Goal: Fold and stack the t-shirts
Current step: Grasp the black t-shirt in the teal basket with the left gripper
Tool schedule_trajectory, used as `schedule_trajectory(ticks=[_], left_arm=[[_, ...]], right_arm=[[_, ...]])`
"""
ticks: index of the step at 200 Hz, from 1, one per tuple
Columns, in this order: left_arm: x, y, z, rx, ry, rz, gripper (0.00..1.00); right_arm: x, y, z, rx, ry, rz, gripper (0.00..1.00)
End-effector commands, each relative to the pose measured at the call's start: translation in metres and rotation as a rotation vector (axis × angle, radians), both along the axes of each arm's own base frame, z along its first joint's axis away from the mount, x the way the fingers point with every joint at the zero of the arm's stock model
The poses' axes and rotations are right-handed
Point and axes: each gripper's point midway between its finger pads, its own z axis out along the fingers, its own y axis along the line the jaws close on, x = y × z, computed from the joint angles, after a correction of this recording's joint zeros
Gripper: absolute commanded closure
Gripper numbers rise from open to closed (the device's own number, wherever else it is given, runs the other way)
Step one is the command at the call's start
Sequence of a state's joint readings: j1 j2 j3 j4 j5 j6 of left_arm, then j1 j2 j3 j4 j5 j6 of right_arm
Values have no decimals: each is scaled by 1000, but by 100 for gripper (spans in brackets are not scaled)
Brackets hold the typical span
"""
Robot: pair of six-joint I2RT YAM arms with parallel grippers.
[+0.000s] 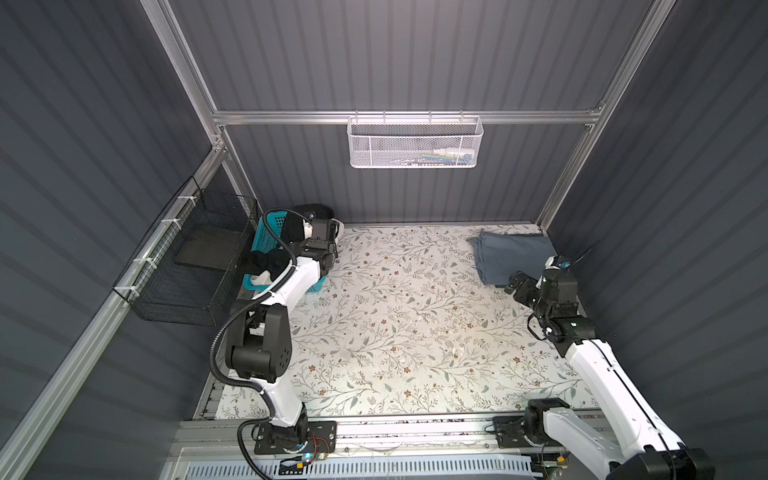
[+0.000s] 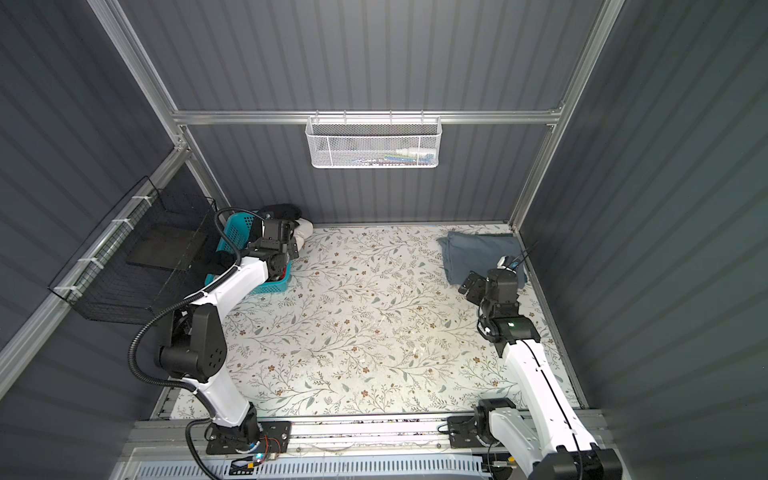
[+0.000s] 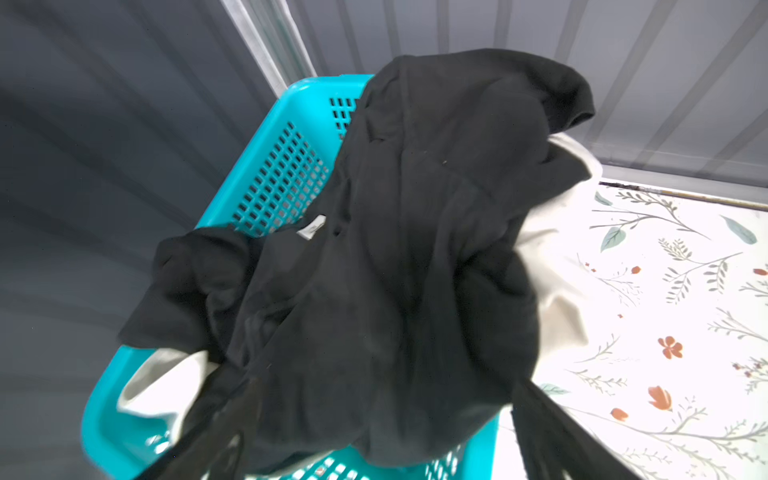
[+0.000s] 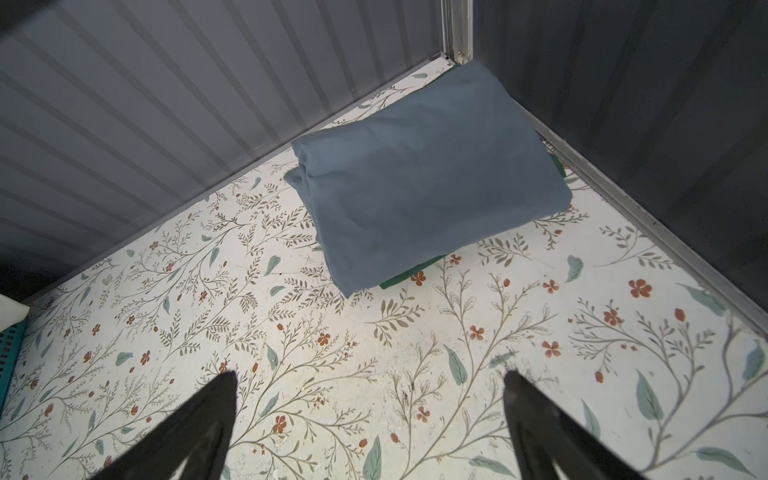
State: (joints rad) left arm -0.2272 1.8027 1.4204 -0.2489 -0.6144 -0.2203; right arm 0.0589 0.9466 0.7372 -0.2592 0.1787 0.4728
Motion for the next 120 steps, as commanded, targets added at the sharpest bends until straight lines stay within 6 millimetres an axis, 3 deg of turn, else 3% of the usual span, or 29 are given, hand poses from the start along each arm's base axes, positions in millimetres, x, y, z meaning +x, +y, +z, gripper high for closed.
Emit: schedule_trajectory(ticks=[1,19,66,120], left_arm=[[10,-7,-8,-24,36,-27,19],[13,-6,-10,-19,41,-20,35],[20,-4,-16,-3,51,-30,47],[27,-4,-7,10,34,-58,94]], right_arm=[[-1,7,-5,31,25,22,1],[0,9,-5,39,24,32,1],[2,12,-10,53,45,44,1],[5,16,-13,72,60,57,1]])
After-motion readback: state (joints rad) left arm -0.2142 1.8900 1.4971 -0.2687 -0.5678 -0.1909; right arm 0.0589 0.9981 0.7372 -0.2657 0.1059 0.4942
